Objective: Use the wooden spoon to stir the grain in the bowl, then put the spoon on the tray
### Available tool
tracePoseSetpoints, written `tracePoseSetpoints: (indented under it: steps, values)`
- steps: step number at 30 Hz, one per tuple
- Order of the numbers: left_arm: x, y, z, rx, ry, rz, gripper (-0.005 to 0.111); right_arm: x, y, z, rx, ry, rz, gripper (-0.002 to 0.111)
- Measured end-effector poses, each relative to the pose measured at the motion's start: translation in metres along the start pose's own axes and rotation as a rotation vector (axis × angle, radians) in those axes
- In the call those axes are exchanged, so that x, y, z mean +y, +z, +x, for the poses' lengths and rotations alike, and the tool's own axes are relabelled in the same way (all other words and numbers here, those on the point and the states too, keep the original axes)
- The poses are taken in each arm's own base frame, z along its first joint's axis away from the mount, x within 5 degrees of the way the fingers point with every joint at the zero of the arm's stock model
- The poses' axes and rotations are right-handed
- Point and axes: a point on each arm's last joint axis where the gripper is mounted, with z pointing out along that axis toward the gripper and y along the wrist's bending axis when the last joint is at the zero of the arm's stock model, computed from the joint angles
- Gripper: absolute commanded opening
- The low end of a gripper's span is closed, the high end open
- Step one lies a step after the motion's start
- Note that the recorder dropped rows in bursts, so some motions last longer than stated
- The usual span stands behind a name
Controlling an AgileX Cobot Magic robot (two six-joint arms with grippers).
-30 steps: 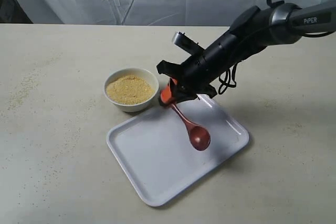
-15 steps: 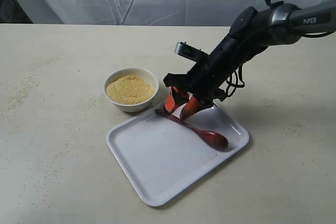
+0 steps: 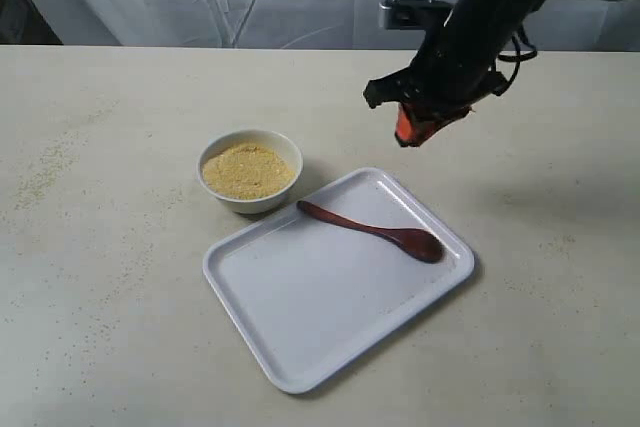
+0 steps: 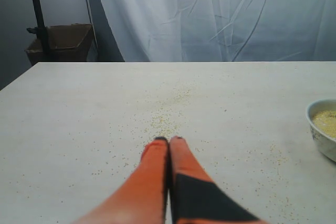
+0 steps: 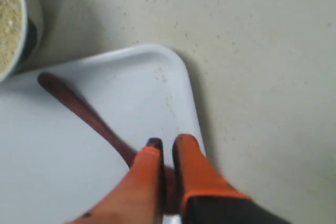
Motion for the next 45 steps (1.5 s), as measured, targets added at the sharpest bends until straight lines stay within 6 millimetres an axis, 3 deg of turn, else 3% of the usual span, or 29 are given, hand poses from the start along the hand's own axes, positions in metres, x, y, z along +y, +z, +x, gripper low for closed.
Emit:
tracePoseSetpoints:
  steps: [4, 9, 14, 18, 23, 29, 32, 36, 45]
  values:
    - [0.000, 0.000, 0.000, 0.000, 0.000, 0.000, 0.000, -0.010, -0.012, 0.029, 0.055, 0.035, 0.078, 0.000]
    - [0.000, 0.000, 0.000, 0.000, 0.000, 0.000, 0.000, -0.057, -0.030, 0.074, 0.048, 0.224, 0.151, 0.000]
    - [0.000, 0.000, 0.000, 0.000, 0.000, 0.000, 0.000, -0.084, -0.080, 0.126, -0.062, 0.368, 0.273, 0.000]
    - [0.000, 0.000, 0.000, 0.000, 0.000, 0.000, 0.000, -0.071, -0.113, 0.170, -0.206, 0.372, 0.367, 0.000]
    - [0.000, 0.000, 0.000, 0.000, 0.000, 0.000, 0.000, -0.039, -0.133, 0.222, -0.438, 0.345, 0.408, 0.000]
    - [0.000, 0.000, 0.000, 0.000, 0.000, 0.000, 0.000, -0.006, -0.133, 0.287, -0.742, 0.314, 0.451, 0.000]
    - [0.000, 0.000, 0.000, 0.000, 0.000, 0.000, 0.000, 0.001, -0.124, 0.308, -0.853, 0.300, 0.466, 0.000]
    - [0.000, 0.000, 0.000, 0.000, 0.000, 0.000, 0.000, 0.007, -0.112, 0.328, -0.903, 0.292, 0.473, 0.000]
    - [0.000, 0.000, 0.000, 0.000, 0.000, 0.000, 0.000, 0.017, -0.119, 0.342, -1.020, 0.266, 0.491, 0.000]
